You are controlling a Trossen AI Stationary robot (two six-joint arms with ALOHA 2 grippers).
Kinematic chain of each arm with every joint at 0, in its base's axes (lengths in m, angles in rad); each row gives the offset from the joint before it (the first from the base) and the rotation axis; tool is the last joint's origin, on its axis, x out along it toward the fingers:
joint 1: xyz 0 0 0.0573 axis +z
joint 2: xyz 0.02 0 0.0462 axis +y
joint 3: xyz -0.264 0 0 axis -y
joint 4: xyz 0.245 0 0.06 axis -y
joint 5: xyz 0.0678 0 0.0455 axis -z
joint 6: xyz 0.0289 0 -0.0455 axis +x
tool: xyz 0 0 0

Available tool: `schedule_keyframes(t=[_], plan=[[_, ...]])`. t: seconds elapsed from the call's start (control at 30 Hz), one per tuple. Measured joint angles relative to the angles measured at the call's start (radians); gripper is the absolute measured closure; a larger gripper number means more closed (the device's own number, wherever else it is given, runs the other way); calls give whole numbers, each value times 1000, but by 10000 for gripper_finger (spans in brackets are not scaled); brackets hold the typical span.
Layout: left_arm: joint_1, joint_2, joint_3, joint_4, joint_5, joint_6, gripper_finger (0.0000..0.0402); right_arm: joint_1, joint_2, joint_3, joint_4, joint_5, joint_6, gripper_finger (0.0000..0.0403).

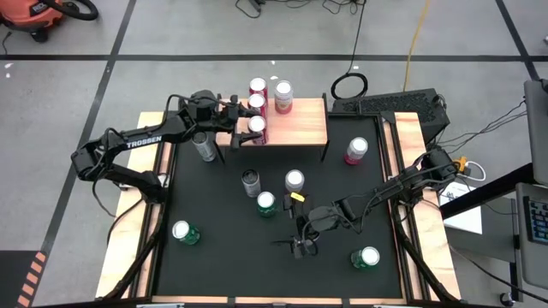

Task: Place canned beverage on shelf
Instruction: Put the red soda can on the shelf aligned with the other red soda cans

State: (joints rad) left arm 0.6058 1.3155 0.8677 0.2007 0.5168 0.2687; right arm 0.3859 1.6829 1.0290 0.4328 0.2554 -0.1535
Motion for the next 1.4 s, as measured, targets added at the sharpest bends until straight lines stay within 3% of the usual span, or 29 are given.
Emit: schedule_keyframes(t=[0.5, 0.83, 1.4], plan=[[0, 0, 0, -1, -26, -10, 87, 0, 0, 0, -16, 0, 2, 14], [-8, 0, 0, -4, -24, -20, 36, 0, 0, 0, -16, 0, 0, 14], [-13, -12, 0, 29, -54, 4, 33, 0, 0, 0, -24, 0, 2, 14]])
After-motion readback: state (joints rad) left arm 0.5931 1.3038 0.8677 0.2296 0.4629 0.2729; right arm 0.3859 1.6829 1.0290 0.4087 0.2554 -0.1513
